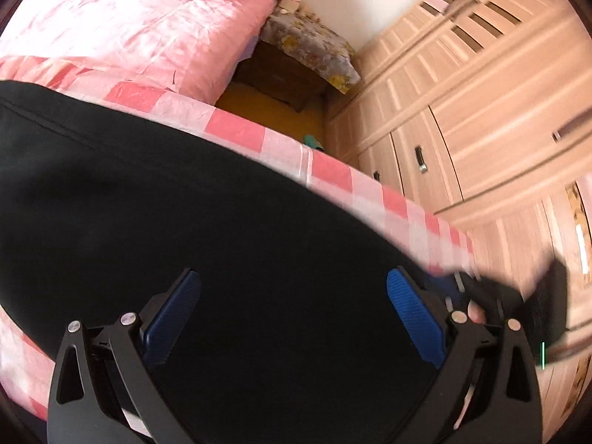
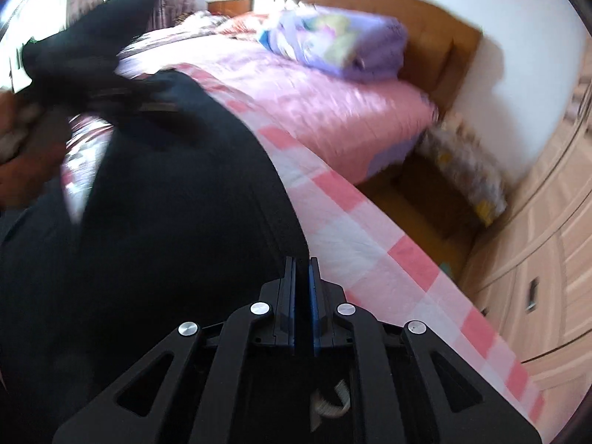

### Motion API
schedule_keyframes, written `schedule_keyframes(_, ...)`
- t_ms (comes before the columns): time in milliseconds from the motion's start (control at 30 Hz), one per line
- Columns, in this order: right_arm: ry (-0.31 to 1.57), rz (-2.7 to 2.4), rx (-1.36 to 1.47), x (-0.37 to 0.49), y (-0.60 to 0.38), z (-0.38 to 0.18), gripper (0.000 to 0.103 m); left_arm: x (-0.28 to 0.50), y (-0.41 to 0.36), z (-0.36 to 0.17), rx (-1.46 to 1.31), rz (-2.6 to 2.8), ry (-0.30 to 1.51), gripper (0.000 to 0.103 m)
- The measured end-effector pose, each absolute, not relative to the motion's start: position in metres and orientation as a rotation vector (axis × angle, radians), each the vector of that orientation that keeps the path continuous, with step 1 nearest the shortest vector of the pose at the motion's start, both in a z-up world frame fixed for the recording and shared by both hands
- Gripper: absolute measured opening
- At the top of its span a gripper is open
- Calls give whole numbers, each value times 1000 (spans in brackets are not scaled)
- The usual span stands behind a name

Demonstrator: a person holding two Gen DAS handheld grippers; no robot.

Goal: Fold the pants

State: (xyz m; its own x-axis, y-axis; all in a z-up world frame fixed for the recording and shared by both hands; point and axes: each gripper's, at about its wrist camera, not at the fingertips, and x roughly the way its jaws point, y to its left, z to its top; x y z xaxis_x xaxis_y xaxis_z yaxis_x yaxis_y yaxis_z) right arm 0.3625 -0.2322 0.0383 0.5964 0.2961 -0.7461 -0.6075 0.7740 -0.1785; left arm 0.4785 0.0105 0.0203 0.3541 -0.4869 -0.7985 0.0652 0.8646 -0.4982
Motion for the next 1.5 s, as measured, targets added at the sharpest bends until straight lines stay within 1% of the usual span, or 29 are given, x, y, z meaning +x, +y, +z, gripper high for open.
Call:
schedule_keyframes(100,672,503,-534,305,-214,50,10,476,-2,14,-387,-337,1215,100)
schedule_keyframes(133,651,494,-547,288,-207,51,10,473,-4,12,-382,-332,1227,99)
schedule_keyframes(167,631,492,-552,266,-201,52,10,465,-5,10,-372,-331,1235,91)
schedule_keyframes(233,610,472,-563,232,-189,48,10,443,-3,10,-328,-309,1220,28)
schedule_keyframes(267,591,428,-590,209,-180,43,10,430,1,14,-327,-312,1188,26)
schedule_keyframes(300,578,402,-596,195,-179,41,10,412,7,23,-338,-337,1121,20)
schedule_keyframes(367,566,385,-550,161,-173,37,10,359,20,51,-293,-351,934,18)
schedule_keyframes(400,575,409,-508,148,-173,37,15,332,27,60,-279,-357,855,18)
schedule_keyframes(433,578,413,-462,134,-176,38,40,297,35,68,-261,-374,775,18)
schedule_keyframes(467,578,415,-395,116,-181,39,55,269,40,69,-243,-374,734,18)
schedule_keyframes(500,576,418,-346,104,-186,40,80,243,48,65,-242,-375,710,18)
schedule_keyframes(533,561,410,-278,86,-196,41,88,222,55,57,-248,-383,705,18)
schedule_keyframes(600,559,355,-185,70,-215,40,88,195,65,30,-253,-380,751,21)
schedule_keyframes(667,577,274,-24,58,-248,35,89,178,77,-6,-298,-391,818,29)
schedule_keyframes(700,594,240,56,58,-264,33,89,173,81,-15,-312,-395,834,34)
schedule_keyframes(800,683,84,303,66,-315,27,91,166,87,-32,-302,-358,819,67)
schedule_keyframes(833,688,54,365,70,-330,28,91,162,89,-34,-299,-341,798,72)
schedule_keyframes(867,660,26,450,72,-350,30,91,163,91,-33,-312,-347,790,72)
schedule_keyframes(900,644,12,492,71,-357,31,91,163,94,-33,-329,-358,782,76)
schedule_keyframes(933,639,-13,547,73,-368,29,91,161,97,-32,-350,-369,768,86)
schedule_keyframes(1000,631,-28,683,78,-388,20,91,165,104,-32,-386,-370,773,95)
schedule_keyframes(1100,608,-12,799,74,-396,7,91,170,119,-36,-472,-421,761,96)
schedule_keyframes(1167,595,-12,818,81,-399,2,86,167,119,-35,-483,-416,750,97)
schedule_keyframes(1200,587,-20,825,79,-398,1,81,166,116,-34,-460,-405,753,97)
schedule_keyframes(1233,579,-27,832,82,-400,1,80,166,113,-34,-444,-402,758,100)
schedule_keyframes(1333,552,-70,867,100,-420,5,80,167,107,-34,-415,-401,770,101)
schedule_keyframes(1433,577,-96,886,117,-434,2,79,168,107,-36,-433,-408,766,101)
schedule_keyframes(1467,594,-97,883,127,-437,-1,77,168,109,-36,-442,-413,763,101)
schedule_keyframes(1500,605,-103,874,131,-437,-2,68,168,110,-37,-450,-416,762,101)
